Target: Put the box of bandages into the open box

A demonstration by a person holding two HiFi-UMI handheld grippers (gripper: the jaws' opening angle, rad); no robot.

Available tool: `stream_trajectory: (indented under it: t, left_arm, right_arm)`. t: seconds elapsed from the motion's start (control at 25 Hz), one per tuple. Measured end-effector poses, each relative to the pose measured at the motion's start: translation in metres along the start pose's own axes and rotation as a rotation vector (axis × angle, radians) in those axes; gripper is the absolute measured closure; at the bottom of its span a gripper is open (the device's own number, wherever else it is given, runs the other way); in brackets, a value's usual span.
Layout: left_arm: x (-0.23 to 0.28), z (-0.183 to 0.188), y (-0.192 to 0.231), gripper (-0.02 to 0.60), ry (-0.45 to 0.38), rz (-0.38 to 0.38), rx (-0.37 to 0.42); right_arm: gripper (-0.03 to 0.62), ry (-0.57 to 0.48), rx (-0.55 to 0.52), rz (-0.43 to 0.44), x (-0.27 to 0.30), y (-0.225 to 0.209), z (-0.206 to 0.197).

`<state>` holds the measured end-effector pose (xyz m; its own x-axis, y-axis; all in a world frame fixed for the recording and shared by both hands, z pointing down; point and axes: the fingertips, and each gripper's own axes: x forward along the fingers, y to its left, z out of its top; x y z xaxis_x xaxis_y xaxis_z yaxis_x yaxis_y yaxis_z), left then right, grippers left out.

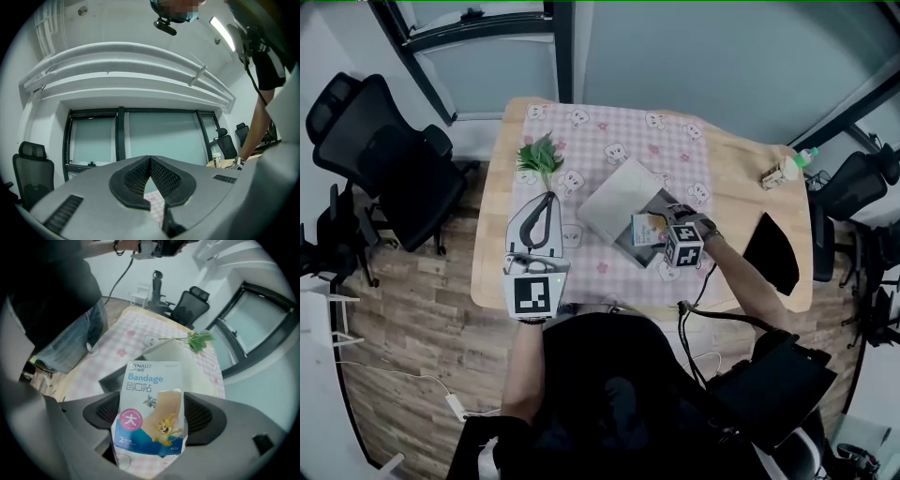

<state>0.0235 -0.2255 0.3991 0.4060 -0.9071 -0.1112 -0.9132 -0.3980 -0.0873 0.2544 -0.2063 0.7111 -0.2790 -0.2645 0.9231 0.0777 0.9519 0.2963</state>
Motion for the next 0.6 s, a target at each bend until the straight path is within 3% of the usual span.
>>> stream_trajectory:
  t: [0.32,0.6]
  left_arm:
    - [-0.009,-0.004,-0.001,0.578,0.028,0.064,0.011]
    - [-0.020,-0.007,0.001,0.578,0.036,0.112,0.020]
  right_arm:
    - [0.160,0.070,-0.373,0.244,0.022,0.023,-0.003]
    - [0.154,0.103,-0.475,0.260,0.032,0.021,-0.010]
